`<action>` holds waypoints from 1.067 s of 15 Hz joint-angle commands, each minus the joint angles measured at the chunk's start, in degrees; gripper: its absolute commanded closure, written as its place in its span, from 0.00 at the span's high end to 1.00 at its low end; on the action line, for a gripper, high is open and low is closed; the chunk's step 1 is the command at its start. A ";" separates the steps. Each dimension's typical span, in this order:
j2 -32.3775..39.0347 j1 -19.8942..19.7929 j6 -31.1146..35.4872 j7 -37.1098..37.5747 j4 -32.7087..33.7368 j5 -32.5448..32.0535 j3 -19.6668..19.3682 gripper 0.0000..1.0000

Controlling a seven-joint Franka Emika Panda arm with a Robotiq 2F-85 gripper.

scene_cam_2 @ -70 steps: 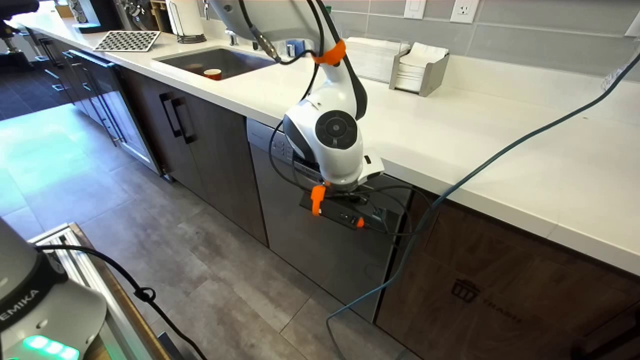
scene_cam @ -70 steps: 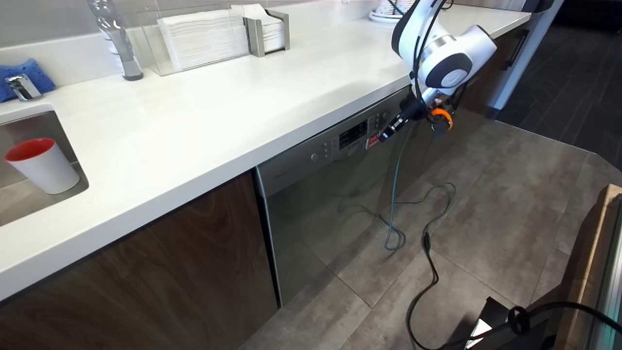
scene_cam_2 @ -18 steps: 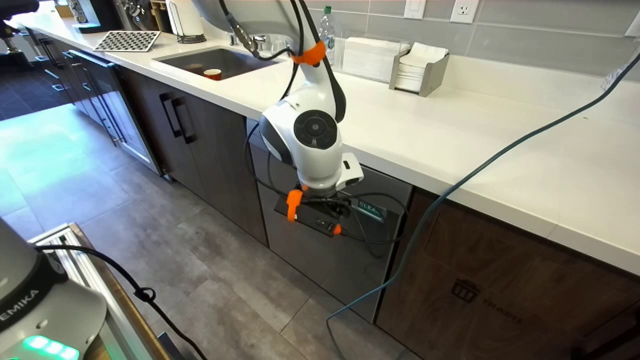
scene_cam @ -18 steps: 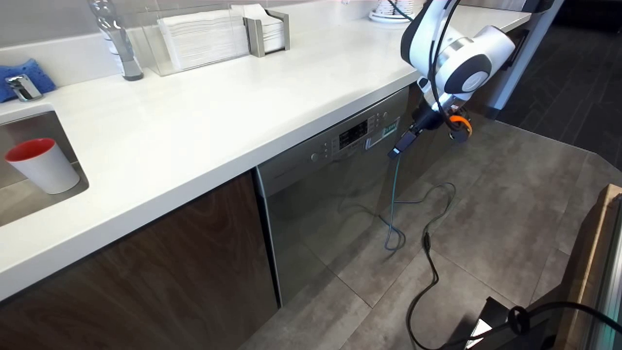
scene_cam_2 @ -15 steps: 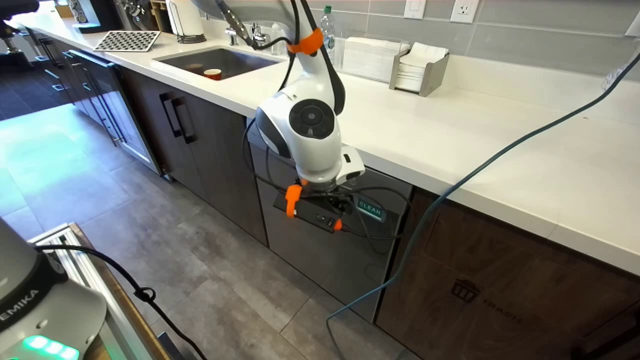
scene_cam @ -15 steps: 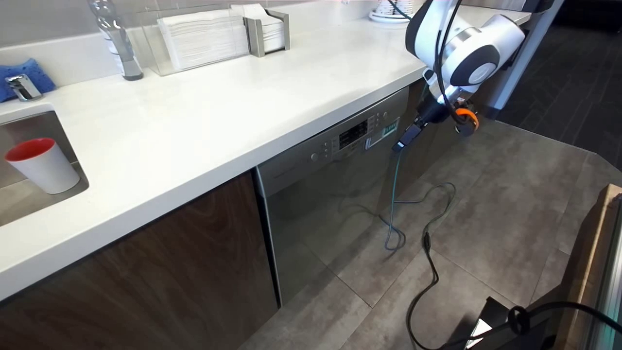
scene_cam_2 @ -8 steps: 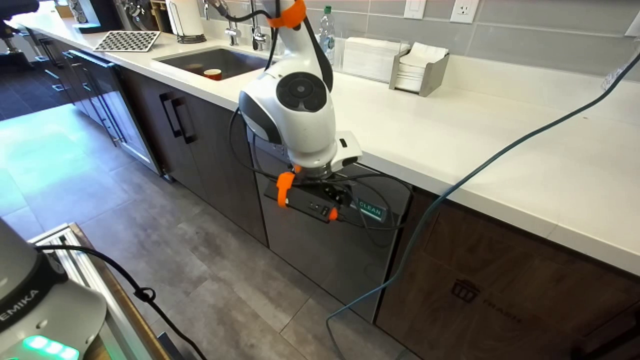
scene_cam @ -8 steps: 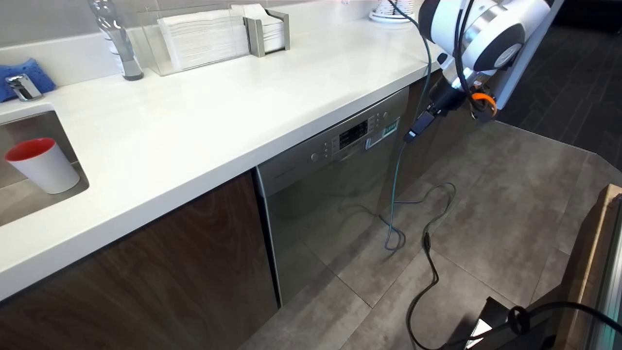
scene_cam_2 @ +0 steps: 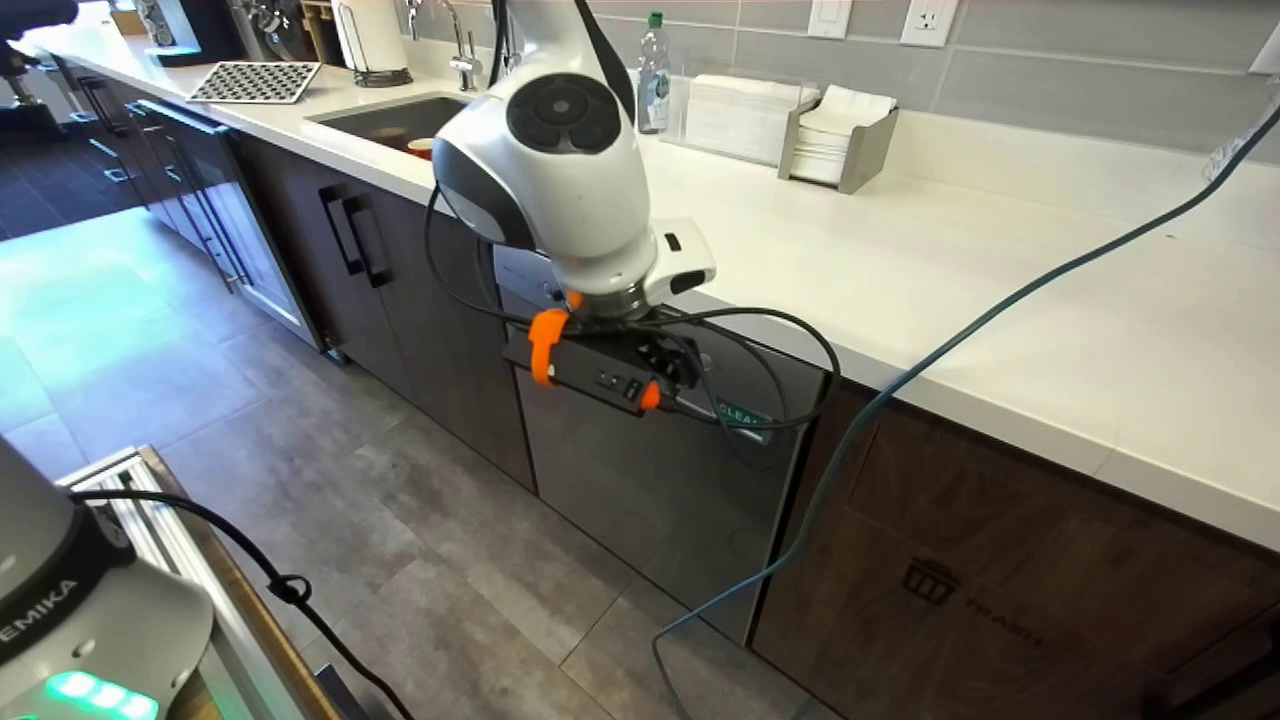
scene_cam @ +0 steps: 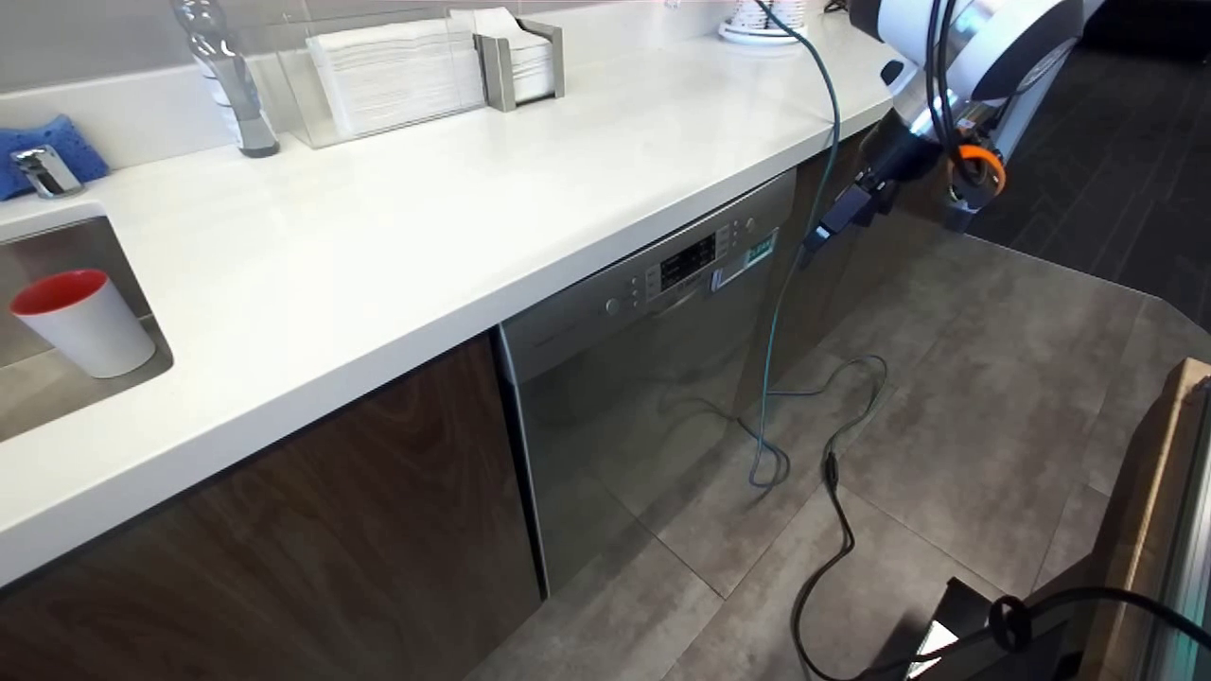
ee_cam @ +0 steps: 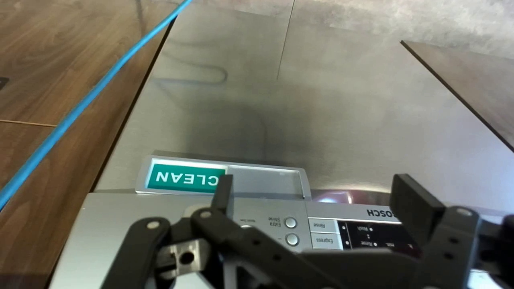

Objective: Slide the tab on the dishwasher

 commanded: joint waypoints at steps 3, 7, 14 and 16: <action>-3.39 3.49 4.53 7.59 -2.45 -3.20 1.37 1.00; -2.64 4.53 4.67 7.03 -1.66 -1.55 1.79 1.00; -2.63 5.35 5.57 7.95 -1.67 -1.55 2.03 1.00; -2.63 5.35 5.57 7.95 -1.67 -1.55 2.03 1.00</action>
